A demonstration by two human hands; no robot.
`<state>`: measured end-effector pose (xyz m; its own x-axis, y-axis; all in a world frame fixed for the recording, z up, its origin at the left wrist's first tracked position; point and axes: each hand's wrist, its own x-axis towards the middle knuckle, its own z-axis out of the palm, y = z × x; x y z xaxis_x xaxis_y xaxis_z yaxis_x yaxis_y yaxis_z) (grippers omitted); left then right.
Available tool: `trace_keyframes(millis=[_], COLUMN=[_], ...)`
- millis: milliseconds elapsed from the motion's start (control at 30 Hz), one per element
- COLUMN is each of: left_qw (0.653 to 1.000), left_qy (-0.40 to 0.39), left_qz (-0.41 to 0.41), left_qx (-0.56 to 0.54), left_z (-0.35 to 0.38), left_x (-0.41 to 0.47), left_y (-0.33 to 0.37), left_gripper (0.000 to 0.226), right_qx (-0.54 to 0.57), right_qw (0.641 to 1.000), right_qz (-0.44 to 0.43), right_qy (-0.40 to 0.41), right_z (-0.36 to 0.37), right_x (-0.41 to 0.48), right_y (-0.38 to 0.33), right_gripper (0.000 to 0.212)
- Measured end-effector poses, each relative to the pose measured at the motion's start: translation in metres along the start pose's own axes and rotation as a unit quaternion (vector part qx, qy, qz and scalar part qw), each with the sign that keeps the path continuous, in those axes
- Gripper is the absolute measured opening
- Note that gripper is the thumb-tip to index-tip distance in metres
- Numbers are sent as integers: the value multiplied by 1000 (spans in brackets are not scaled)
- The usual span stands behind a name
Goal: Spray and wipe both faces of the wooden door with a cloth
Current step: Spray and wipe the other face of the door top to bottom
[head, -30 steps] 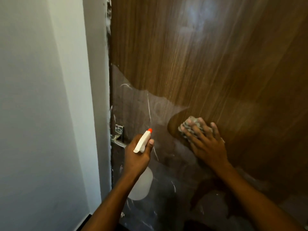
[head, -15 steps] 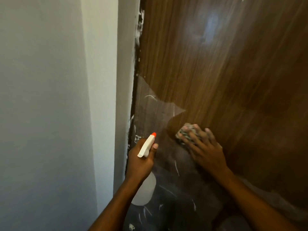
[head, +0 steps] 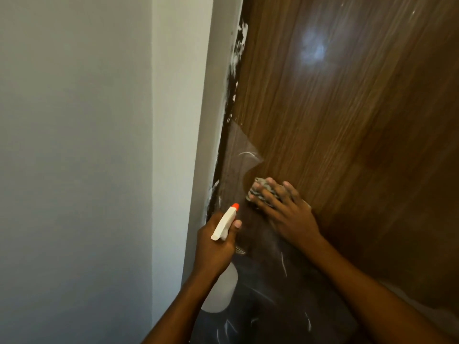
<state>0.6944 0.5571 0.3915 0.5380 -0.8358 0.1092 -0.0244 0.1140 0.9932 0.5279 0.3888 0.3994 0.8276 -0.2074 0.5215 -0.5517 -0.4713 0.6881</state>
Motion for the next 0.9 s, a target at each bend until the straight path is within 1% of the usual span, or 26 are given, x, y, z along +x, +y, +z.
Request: trace_keyframes(millis=[67,133,167,200,233,267,300,367,433,500,567,633,667,733,767,867,900], left_qw=[1000,999,999,999,999,999,999,993,988,992,997,997,995,991,991,998,998], left_qy=[-2,6,0,-5,-4,-3,0,2,7,8,2,4,7,10,13,28,32], left_qz=[11,17,32,42,42,35,47,115,147,121,67,70,91,126,124,57,43], left_qx=[-16,-27,-26,-3,4,7,7,33,39,35,28,22,29,48,49,11,23], left_z=[-4,-11,-13,-15,-17,-20,-23,-30,-38,-42,-48,-56,-59,-62,-63,-59,-57], left_x=[4,10,13,15,19,21,24,26,25,24,25,26,25,23,23,24,23], left_y=[2,2,1,2,1,3,2,4,5,1,-3,-6,-7,-10,-12,-19,-20], left_gripper=[29,47,48,38,26,22,23,22,21,21,25,25,23,22,21,22,23], right_qx=[-4,-4,-4,-1,2,5,6,6,-13,-20,2,10,5,-3,-4,-3,-2], right_qw=[997,988,984,982,983,984,986,992,999,999,997,996,996,998,999,999,998], right_qz=[61,140,167,174,168,160,150,116,48,-14,-50,-68,-67,-34,-13,14,10], right_qy=[44,65,68,74,79,81,74,55,8,-35,-58,-58,-53,-44,-37,-45,-60], right_z=[-10,-20,-25,-26,-23,-19,-12,5,23,31,31,25,21,12,9,9,11], right_x=[-2,28,50,76,102,124,143,161,148,112,72,44,36,33,37,63,72], right_y=[15,28,31,32,29,24,17,-3,-27,-45,-51,-43,-35,-22,-19,-32,-41], right_gripper=[60,59,59,61,64,67,70,70,67,63,60,64,66,68,67,64,63])
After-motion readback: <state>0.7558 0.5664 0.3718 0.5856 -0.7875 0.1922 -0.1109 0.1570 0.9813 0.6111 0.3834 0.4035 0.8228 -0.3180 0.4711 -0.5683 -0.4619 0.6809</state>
